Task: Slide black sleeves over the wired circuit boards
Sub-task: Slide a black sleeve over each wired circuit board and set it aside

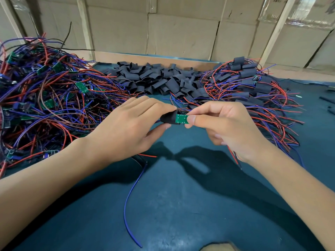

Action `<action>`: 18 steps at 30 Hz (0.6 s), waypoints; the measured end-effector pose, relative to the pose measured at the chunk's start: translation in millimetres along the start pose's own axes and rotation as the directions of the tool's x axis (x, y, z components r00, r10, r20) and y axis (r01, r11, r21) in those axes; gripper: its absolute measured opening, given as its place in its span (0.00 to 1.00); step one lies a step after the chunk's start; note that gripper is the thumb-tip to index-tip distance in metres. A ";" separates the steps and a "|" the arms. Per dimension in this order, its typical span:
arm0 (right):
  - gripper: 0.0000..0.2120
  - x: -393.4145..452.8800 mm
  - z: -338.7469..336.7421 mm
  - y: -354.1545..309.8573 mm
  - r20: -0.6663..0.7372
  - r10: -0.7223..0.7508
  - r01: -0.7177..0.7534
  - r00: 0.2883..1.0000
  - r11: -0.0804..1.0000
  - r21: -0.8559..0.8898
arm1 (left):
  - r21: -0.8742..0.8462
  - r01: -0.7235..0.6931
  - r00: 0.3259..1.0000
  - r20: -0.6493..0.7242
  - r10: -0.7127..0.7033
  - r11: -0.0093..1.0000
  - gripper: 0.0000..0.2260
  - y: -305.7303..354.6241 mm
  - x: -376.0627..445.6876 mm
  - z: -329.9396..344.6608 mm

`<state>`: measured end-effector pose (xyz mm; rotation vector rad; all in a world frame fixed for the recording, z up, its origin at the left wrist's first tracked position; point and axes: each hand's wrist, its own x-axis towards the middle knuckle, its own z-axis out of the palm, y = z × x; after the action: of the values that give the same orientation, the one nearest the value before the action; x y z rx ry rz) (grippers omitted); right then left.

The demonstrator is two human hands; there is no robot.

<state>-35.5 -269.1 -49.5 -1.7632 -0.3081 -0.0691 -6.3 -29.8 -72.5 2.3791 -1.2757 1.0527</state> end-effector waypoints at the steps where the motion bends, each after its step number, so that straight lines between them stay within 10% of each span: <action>1: 0.01 0.0 0.7 -0.3 0.005 0.012 -0.013 1.000 1.000 0.013 | 0.006 0.000 1.000 0.003 0.000 1.000 0.15 0.4 -0.2 -0.2; 18: 0.05 1.9 3.1 4.2 -0.034 0.158 -0.153 0.987 0.981 0.116 | 0.031 -0.033 0.999 0.034 0.032 0.999 0.14 -0.7 -0.3 -1.9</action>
<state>-33.0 -266.6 -53.8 -1.6653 -0.1391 0.0229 -6.8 -28.3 -71.3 2.4167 -1.3237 1.0537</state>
